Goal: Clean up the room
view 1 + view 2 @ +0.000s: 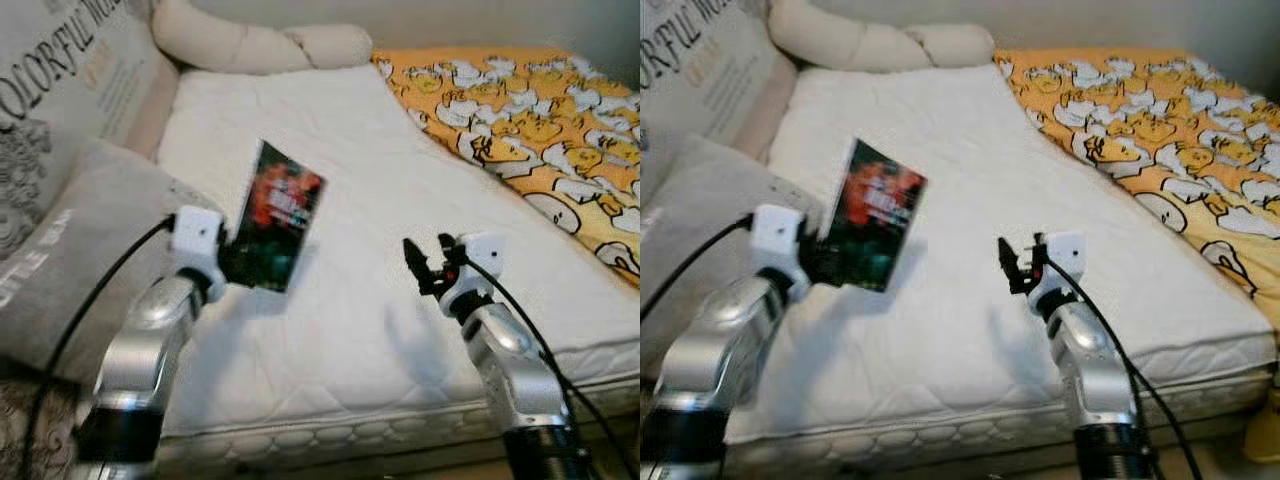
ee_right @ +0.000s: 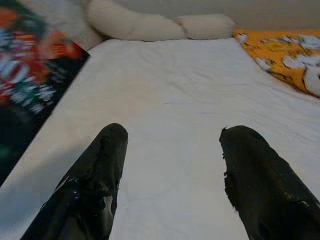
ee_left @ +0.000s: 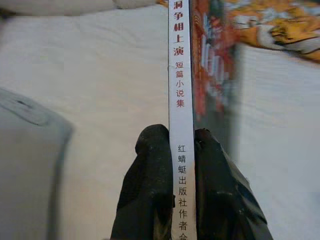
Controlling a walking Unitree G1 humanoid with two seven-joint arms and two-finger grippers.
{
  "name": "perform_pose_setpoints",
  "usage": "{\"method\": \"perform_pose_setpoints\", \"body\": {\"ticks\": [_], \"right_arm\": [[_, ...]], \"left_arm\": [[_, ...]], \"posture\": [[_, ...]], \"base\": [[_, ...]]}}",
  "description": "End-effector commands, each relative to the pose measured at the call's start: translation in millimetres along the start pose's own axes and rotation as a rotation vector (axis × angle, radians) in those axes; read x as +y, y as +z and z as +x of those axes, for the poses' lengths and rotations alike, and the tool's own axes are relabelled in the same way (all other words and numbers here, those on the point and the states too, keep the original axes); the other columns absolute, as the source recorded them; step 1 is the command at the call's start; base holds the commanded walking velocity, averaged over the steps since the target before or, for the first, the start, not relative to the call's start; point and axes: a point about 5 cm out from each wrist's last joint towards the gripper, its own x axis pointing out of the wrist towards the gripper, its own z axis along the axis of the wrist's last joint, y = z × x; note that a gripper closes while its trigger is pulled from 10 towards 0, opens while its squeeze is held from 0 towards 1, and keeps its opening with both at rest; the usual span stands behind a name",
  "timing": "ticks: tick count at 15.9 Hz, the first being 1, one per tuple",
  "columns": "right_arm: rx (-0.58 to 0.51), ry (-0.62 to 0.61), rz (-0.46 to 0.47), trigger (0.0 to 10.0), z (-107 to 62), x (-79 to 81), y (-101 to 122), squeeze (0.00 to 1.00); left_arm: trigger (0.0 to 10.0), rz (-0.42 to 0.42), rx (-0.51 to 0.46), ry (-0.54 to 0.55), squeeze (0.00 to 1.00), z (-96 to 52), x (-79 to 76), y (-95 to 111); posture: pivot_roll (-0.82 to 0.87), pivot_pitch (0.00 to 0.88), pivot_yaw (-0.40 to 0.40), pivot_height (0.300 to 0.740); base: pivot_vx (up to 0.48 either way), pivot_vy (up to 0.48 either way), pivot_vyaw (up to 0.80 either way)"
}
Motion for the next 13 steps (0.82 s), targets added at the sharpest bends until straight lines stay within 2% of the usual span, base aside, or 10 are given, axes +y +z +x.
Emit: {"method": "perform_pose_setpoints", "body": {"ticks": [1, 2, 3, 5, 7, 9, 10, 11, 12, 13], "right_arm": [[-0.024, 0.05, -0.028, 10.0, 0.7, -3.1, 11.6, 0.0], [-0.016, 0.102, -0.07, 10.0, -2.8, -9.7, 16.3, 0.0], [-0.008, 0.148, -0.088, 10.0, -6.6, -14.3, 20.3, 0.0], [0.002, 0.269, -0.094, 10.0, -15.6, -17.9, 29.9, 0.0], [0.052, 0.379, -0.1, 10.0, -25.1, -17.1, 33.3, 0.0], [0.088, 0.443, -0.093, 10.0, -31.6, -16.3, 34.1, 0.0], [0.124, 0.506, -0.089, 10.0, -38.0, -13.0, 33.7, 0.0], [0.187, 0.57, -0.085, 10.0, -45.0, -7.8, 30.3, 0.0], [0.22, 0.599, -0.085, 10.0, -48.2, -4.8, 27.8, 0.0], [0.237, 0.614, -0.083, 10.0, -50.1, -3.3, 26.4, 0.0]], "left_arm": [[10.0, -0.011, -0.023, -0.013, 0.0, 5.7, 2.2, 10.1], [10.0, -0.003, 0.013, -0.042, 0.0, 13.9, 2.0, 7.1], [10.0, -0.03, 0.033, -0.089, 0.0, 20.4, -0.6, 5.4], [10.0, -0.138, 0.066, -0.146, 0.0, 33.6, -3.4, 3.4], [10.0, -0.412, 0.059, -0.209, 0.0, 44.8, -10.3, 8.4], [10.0, -0.522, 0.066, -0.233, 0.0, 51.6, -13.1, 7.6], [10.0, -0.59, 0.125, -0.238, 0.0, 55.5, -16.4, -3.7], [10.0, -0.694, 0.172, -0.243, 0.0, 58.4, -20.5, -19.0], [10.0, -0.72, 0.213, -0.228, 0.0, 58.7, -22.7, -29.6], [10.0, -0.707, 0.239, -0.212, 0.0, 58.5, -23.9, -36.7]], "posture": [[-0.11, 0.0, -0.011, 0.74], [-0.12, 0.0, -0.011, 0.74], [-0.12, 0.0, -0.008, 0.74], [-0.13, 0.0, -0.005, 0.74], [-0.14, 0.0, -0.004, 0.74], [-0.15, 0.0, -0.001, 0.74], [-0.15, 0.0, 0.004, 0.74], [-0.16, 0.0, 0.01, 0.74], [-0.17, 0.0, 0.013, 0.74], [-0.17, 0.0, 0.016, 0.74]], "base": [[0.0, 0.0, 0.0], [0.0, 0.0, 0.0], [0.0, 0.0, 0.0], [0.0, 0.0, 0.0], [0.0, 0.0, 0.0], [0.0, 0.0, 0.0], [0.0, 0.0, 0.0], [0.0, 0.0, 0.0], [0.0, 0.0, 0.0], [0.0, 0.0, 0.0]]}}
